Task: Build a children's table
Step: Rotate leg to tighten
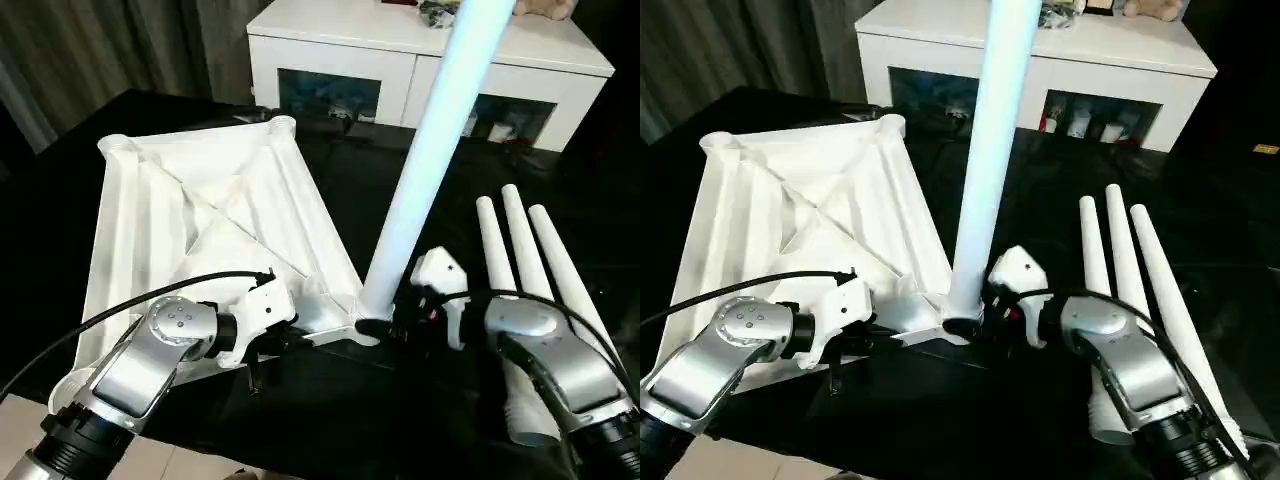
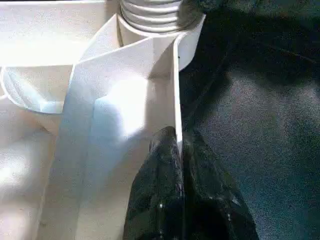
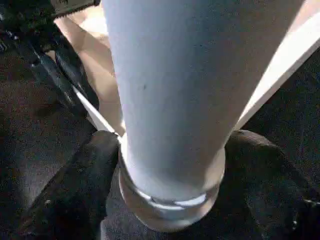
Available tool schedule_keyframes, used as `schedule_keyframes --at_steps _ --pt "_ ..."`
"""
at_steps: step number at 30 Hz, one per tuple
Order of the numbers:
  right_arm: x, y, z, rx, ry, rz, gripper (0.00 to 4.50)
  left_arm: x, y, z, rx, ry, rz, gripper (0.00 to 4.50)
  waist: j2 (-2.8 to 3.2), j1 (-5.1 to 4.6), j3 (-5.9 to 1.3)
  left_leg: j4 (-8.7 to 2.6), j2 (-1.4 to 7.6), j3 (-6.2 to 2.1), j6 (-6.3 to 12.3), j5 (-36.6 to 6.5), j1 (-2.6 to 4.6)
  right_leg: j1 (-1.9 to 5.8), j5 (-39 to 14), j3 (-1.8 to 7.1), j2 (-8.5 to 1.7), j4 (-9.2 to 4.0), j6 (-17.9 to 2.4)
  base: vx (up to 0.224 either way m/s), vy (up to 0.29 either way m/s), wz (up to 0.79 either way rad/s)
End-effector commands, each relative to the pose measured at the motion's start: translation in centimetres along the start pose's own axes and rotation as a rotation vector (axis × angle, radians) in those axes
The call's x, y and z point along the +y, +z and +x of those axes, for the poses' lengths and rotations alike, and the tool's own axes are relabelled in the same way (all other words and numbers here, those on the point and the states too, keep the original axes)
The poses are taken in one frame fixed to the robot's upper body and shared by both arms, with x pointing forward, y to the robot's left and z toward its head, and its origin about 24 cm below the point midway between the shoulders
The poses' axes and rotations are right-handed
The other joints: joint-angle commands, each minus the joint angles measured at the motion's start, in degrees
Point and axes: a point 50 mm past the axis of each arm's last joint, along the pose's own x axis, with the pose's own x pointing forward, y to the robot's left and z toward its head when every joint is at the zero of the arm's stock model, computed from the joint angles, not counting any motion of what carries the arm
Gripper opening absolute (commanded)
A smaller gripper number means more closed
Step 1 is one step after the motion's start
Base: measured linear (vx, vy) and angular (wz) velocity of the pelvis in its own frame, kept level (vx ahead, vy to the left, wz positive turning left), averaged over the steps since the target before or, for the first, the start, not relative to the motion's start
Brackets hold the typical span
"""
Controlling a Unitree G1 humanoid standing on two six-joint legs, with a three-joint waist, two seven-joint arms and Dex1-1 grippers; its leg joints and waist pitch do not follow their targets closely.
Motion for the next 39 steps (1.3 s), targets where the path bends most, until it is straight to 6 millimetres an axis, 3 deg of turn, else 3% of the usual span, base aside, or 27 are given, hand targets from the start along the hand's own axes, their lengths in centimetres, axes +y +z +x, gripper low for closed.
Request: schedule_keyframes --at_steps 1,7,19,22,24,25,28,30,31,32,33,36,39 --pt "-0.3 0.5 -0.1 -0.023 -0.007 0.008 3.39 0.3 1.2 -0.3 -0.039 -0.002 0.057 0.00 0.22 0.02 -3.39 -4.64 3.18 -1.09 2.79 -6.4 -0.01 3.02 -7.5 2.82 -4.54 -3.55 -12.6 0.000 0.000 0.00" --pt "0.0 0.3 0.3 -0.030 0.015 0.017 2.78 0.3 1.0 -0.4 -0.037 -0.005 0.052 0.00 0.20 0.10 -3.36 -4.69 3.18 -1.10 2.30 -7.0 0.06 3.03 -8.9 2.84 -4.53 -3.62 -12.2 0.000 0.000 0.00" --pt "0.6 -1.4 0.8 0.039 0.024 0.057 2.64 0.3 0.3 -0.7 -0.005 0.002 0.040 0.00 0.14 0.06 -3.46 -4.54 3.13 -1.01 2.49 -6.1 0.12 3.07 -7.7 2.83 -4.52 -3.44 -12.6 0.000 0.000 0.00" --pt "-0.7 -2.5 2.0 0.079 -0.164 0.151 2.64 1.0 0.1 0.2 0.014 0.087 -0.024 0.00 0.29 -0.45 -3.01 -4.85 3.03 -0.98 1.62 -8.1 0.01 2.78 -11.2 2.75 -4.43 -3.88 -12.5 0.000 0.000 0.00" --pt "-1.3 -2.4 3.1 0.063 -0.267 0.194 2.63 1.8 0.5 1.1 -0.002 0.178 -0.078 0.00 0.20 -0.70 -3.09 -5.03 2.95 -1.30 -0.39 -11.3 0.29 2.93 -18.4 2.76 -4.66 -4.42 -10.3 0.000 0.000 0.00" --pt "-1.5 -2.3 3.8 0.055 -0.324 0.220 2.63 2.3 0.8 1.6 -0.010 0.232 -0.110 0.00 0.23 -1.06 -2.96 -5.04 2.93 -1.21 -1.19 -12.1 0.44 2.48 -19.5 2.83 -4.51 -4.65 -9.8 -0.061 -0.003 -0.02" --pt "-2.1 -2.2 5.0 0.055 -0.462 0.286 2.63 3.2 1.6 2.6 -0.028 0.337 -0.169 0.00 -0.13 -1.38 -3.15 -5.06 2.65 -1.51 -1.72 -12.9 0.27 2.83 -22.1 2.69 -4.66 -4.98 -8.4 0.000 0.000 0.00" --pt "-2.6 -2.0 6.6 0.075 -0.620 0.352 2.63 4.1 2.8 4.1 -0.056 0.434 -0.238 0.00 -0.20 -1.67 -3.04 -4.78 2.35 -1.20 -1.53 -12.9 0.59 2.07 -23.6 2.80 -4.44 -5.33 -8.1 0.000 0.000 0.00" --pt "-2.6 -1.9 7.4 0.075 -0.677 0.383 2.63 4.5 3.4 4.8 -0.064 0.477 -0.260 0.00 -0.15 -1.59 -3.28 -4.87 2.40 -1.38 -1.55 -11.9 0.31 2.42 -23.4 2.76 -4.65 -5.32 -7.5 0.000 0.000 0.00" --pt "-2.6 -1.8 7.8 0.077 -0.707 0.400 2.63 4.7 3.7 5.1 -0.069 0.508 -0.274 0.00 0.08 -1.66 -3.20 -4.88 2.46 -1.35 -1.73 -12.0 0.35 2.09 -23.3 2.79 -4.65 -5.33 -7.5 0.000 0.000 0.00" --pt "-2.6 -1.8 8.2 0.079 -0.728 0.414 2.63 4.9 4.0 5.4 -0.073 0.531 -0.286 0.00 -0.08 -1.59 -3.34 -4.81 2.43 -1.41 -1.92 -12.3 0.59 2.16 -22.7 2.62 -4.50 -5.36 -7.2 0.000 0.000 0.00" --pt "-2.3 -0.3 9.8 0.040 -0.698 0.362 2.63 5.0 4.8 6.1 -0.072 0.537 -0.270 0.00 -0.17 -1.46 -3.63 -4.79 2.46 -1.26 -0.96 -10.1 0.04 2.54 -15.8 2.68 -4.44 -4.67 -8.1 0.000 0.000 0.00" --pt "-2.3 0.2 10.0 -0.001 -0.674 0.370 2.63 5.0 4.7 6.0 -0.068 0.535 -0.260 0.00 -0.14 -1.17 -3.82 -4.55 2.45 -1.10 0.43 -7.1 -0.26 2.94 -11.2 2.74 -4.64 -4.16 -8.9 0.000 0.000 0.00"
